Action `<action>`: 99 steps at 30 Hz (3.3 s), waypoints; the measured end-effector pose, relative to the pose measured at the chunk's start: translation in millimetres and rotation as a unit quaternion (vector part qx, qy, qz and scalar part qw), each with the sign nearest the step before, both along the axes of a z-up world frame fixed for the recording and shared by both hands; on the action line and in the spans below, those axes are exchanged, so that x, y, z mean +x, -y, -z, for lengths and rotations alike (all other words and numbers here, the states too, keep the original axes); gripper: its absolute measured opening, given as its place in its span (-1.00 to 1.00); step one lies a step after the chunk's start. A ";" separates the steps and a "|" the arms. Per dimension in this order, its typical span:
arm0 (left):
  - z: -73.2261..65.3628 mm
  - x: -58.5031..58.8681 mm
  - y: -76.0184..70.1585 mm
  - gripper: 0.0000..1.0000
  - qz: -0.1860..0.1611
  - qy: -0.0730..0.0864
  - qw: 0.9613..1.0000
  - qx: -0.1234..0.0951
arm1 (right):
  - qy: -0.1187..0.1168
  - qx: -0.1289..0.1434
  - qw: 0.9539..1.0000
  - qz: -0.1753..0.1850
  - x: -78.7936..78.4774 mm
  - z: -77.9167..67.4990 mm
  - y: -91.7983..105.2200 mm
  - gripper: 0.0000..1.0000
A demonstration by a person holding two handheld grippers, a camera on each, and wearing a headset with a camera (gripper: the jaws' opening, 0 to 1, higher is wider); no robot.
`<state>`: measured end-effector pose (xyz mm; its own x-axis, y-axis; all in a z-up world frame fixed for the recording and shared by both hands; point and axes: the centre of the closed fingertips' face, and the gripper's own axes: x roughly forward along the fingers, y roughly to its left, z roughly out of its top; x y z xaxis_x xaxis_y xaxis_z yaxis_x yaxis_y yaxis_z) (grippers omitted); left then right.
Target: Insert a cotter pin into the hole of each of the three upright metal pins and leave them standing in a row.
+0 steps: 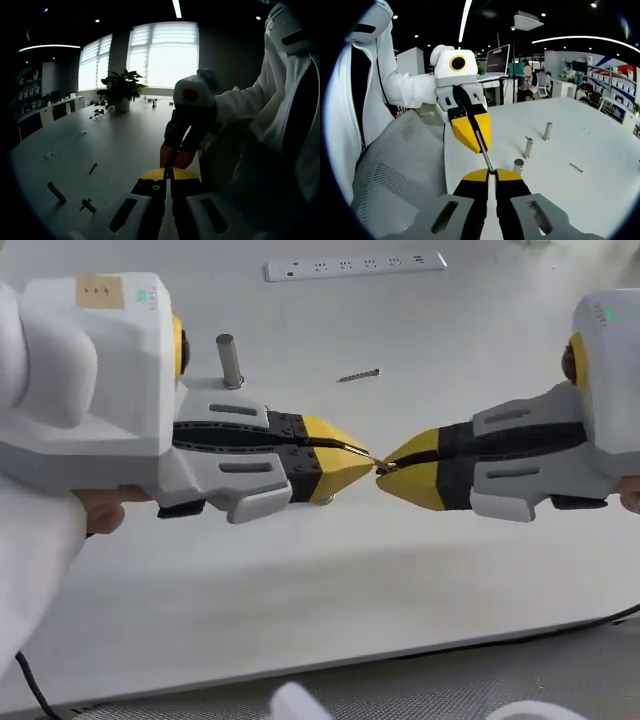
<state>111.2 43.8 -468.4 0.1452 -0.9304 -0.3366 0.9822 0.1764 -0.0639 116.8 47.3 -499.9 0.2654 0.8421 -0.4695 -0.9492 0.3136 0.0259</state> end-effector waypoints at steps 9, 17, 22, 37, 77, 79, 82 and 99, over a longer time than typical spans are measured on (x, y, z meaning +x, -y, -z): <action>16.8 -3.9 0.3 -0.99 0.019 0.012 0.999 0.039 | 0.015 -0.022 1.000 -0.016 -2.7 2.1 3.3 -1.00; 28.4 -6.0 -5.8 -0.99 0.061 0.034 0.995 0.077 | 0.010 -0.062 0.996 -0.068 -18.2 11.9 1.8 -1.00; 31.3 -4.0 -6.2 -0.99 0.072 0.040 0.993 0.085 | 0.011 -0.071 0.994 -0.078 -20.2 14.0 2.5 -1.00; 44.0 -8.0 -4.8 -0.99 0.067 0.023 0.992 0.106 | 0.013 -0.082 0.993 -0.083 -17.8 18.0 5.7 -1.00; 91.9 77.3 -21.8 -0.77 -0.017 0.022 0.980 0.198 | -0.010 -0.150 0.988 -0.046 58.5 63.9 24.5 -1.00; 92.2 76.8 -21.6 -0.77 -0.015 0.023 0.980 0.198 | -0.011 -0.150 0.987 -0.049 58.4 64.0 23.5 -1.00; 92.5 75.9 -21.0 -0.77 -0.014 0.025 0.980 0.198 | -0.008 -0.153 0.987 -0.056 60.0 64.9 22.2 -1.00; 92.3 72.6 -17.8 -0.77 -0.012 0.016 0.980 0.200 | 0.011 -0.164 0.983 -0.087 66.8 72.2 -2.0 -1.00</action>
<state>183.7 61.6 -560.7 0.1821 -0.7218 -0.6678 0.9778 0.2044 0.0457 183.6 49.3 -572.1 0.1434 0.6798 -0.7193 -0.9885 0.1343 -0.0702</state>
